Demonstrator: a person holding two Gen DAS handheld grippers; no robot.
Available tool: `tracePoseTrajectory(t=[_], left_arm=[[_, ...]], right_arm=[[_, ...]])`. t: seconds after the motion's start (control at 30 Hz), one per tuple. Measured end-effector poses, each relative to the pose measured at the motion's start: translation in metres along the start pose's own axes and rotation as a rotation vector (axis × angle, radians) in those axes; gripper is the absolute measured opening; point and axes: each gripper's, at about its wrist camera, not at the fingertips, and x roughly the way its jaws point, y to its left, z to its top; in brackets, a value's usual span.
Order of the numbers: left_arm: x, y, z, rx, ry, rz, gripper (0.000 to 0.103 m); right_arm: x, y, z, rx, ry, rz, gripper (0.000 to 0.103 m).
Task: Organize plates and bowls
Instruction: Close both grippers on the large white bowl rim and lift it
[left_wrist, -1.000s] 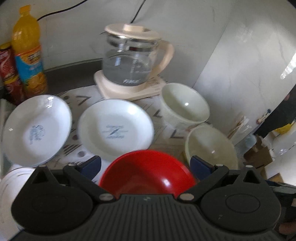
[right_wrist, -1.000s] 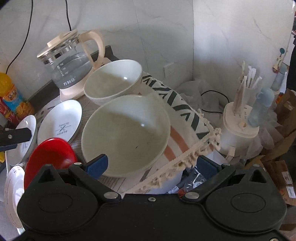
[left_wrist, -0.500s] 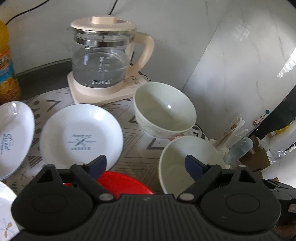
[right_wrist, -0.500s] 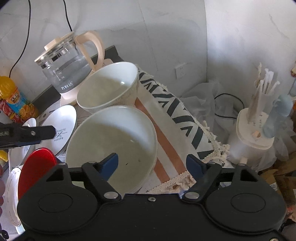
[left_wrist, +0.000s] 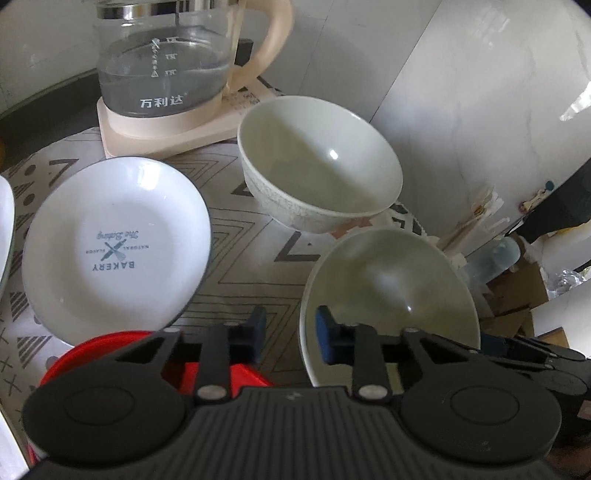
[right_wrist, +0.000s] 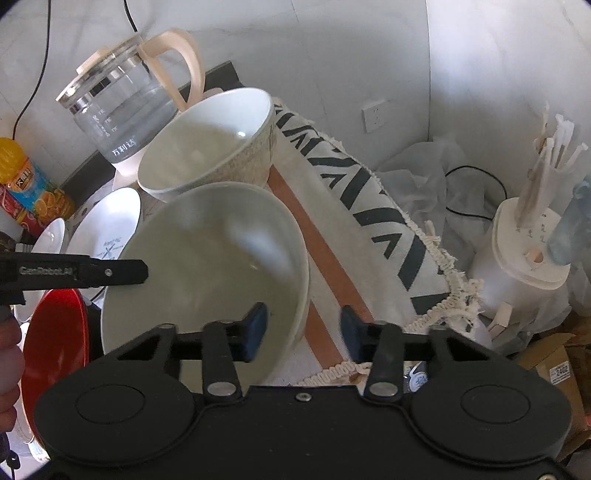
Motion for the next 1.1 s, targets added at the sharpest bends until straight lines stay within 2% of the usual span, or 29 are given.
tracePoseTrajectory(t=[0.07, 0.13, 0.23, 0.37, 0.73, 1.1], left_arm=[[0.005, -0.005, 0.003, 0.020, 0.001, 0.018, 0.019], [0.012, -0.007, 0.005, 0.020, 0.032, 0.020, 0.011], [0.019, -0.010, 0.007, 0.028, 0.056, 0.019, 0.006], [0.017, -0.013, 0.007, 0.031, 0.053, 0.021, 0.005], [-0.024, -0.024, 0.009, 0.020, -0.056, 0.006, 0.005], [-0.069, -0.012, 0.008, -0.037, -0.147, 0.055, 0.006]], right_arm=[[0.004, 0.001, 0.001, -0.002, 0.001, 0.011, 0.030], [0.007, 0.001, 0.001, -0.006, 0.008, 0.027, 0.017], [0.004, 0.002, 0.002, -0.001, 0.001, 0.023, 0.017], [-0.008, -0.003, 0.004, 0.016, -0.033, 0.034, 0.016], [-0.051, 0.010, 0.024, -0.028, -0.145, 0.052, 0.016], [-0.064, 0.041, 0.037, -0.090, -0.178, 0.142, 0.016]])
